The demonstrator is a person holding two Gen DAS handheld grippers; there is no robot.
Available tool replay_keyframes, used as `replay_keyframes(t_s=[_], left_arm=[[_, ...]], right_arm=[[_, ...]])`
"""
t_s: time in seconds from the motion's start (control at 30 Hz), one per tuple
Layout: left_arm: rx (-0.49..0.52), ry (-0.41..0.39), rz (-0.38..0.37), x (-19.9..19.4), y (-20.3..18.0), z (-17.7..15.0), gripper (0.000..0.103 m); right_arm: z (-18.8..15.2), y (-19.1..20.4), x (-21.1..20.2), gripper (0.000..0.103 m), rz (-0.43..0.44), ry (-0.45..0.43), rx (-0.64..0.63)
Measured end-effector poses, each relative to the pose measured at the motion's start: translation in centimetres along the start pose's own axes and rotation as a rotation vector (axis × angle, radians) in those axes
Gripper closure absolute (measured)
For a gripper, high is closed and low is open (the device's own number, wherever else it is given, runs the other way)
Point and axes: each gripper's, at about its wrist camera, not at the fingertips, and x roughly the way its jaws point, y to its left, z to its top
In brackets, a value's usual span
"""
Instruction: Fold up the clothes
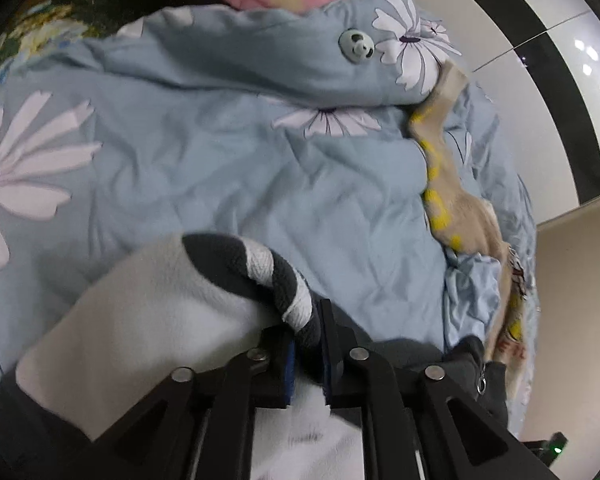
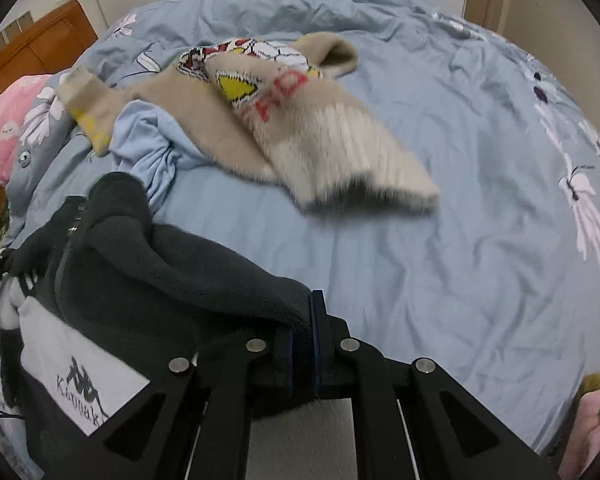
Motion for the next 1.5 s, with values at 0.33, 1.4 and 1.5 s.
replay_keyframes(t_s=[0.33,1.4,1.5], left_arm=[[0.279,-0.07,0.026,-7.1,-4.1,-0.7,0.05],[0.788,0.108,-0.08,0.7,-15.1,-10.2,0.092],[0.778,0.126,-0.071,0.2,-14.0,-11.6,0.092]], right_arm=[[-0.3,0.9,-5.8,0.064,0.017,-0.088,-0.097],[2.1,10.4,-5.0,0.097,0.272,-0.035,-0.251],[-2.2,11.1,-8.5,0.097,0.282,-0.1,-0.301]])
